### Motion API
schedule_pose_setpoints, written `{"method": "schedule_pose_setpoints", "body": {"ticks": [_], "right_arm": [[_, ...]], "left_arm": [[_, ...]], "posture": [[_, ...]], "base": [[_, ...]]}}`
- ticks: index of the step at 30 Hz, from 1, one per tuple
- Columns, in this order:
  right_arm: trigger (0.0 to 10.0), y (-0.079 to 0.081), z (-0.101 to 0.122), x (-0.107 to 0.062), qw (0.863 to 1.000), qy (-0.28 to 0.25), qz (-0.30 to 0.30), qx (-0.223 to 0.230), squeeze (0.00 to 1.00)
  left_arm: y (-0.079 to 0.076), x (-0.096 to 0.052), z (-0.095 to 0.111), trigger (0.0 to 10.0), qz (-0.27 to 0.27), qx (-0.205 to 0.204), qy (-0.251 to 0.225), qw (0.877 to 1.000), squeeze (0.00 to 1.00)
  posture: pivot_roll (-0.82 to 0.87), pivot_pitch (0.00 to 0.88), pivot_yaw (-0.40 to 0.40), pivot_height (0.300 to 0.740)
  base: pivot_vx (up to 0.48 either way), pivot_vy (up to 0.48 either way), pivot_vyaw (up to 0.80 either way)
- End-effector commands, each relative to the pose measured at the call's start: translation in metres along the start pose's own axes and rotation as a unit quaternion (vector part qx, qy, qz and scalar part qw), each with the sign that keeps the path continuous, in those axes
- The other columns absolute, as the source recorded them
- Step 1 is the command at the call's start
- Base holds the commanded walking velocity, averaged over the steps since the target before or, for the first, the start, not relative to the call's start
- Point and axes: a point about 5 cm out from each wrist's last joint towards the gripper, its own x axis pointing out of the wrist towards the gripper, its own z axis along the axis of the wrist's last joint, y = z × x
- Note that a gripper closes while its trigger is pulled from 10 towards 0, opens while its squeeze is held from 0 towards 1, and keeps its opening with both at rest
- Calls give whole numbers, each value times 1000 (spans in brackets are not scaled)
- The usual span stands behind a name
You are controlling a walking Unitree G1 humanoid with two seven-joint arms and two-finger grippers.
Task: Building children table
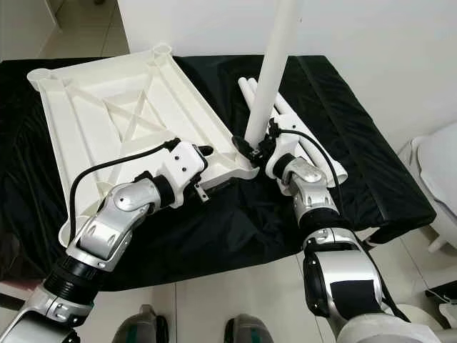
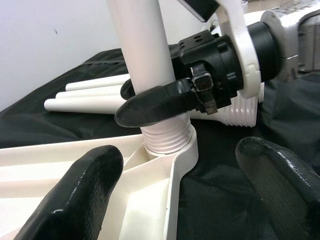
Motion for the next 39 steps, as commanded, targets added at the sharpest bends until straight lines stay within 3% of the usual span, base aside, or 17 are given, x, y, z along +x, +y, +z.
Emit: {"method": "schedule_pose_setpoints", "body": {"ticks": [1,6,11,23,28,32,34,39], "right_arm": [[0,8,-6,0,1000,4,15,11,0],[0,27,5,1,998,-44,20,30,0],[0,35,14,-6,997,-67,15,35,0],[0,35,25,-31,996,-78,-19,33,0],[0,36,18,-30,995,-63,-72,35,0],[0,41,12,-21,982,-47,-169,67,0],[0,41,12,-21,982,-47,-169,67,0],[0,50,-1,-16,960,-11,-266,86,0]], "left_arm": [[-3,-1,-1,10000,-4,-5,1,1000,0],[-3,-2,-2,10000,-2,-6,2,1000,0],[-3,-2,-2,10000,-2,-6,2,1000,0],[-4,-2,-3,10000,-6,-7,2,1000,0],[-3,-2,-3,10000,-9,-6,3,1000,0],[-3,-2,-3,10000,-9,-6,4,1000,0],[-3,-2,-3,10000,-9,-6,4,1000,0],[-4,-3,-4,10000,-12,-5,6,1000,0]], "posture": [[-46,0,-14,740],[-45,0,-17,740],[-56,1,-22,740],[-72,6,-14,740],[-72,9,-9,740],[-67,8,-9,740],[-67,8,-9,740],[-65,1,-5,740]], "base": [[0,0,0],[0,0,0],[0,0,0],[0,0,0],[0,0,0],[0,0,0],[0,0,0],[0,0,0]]}}
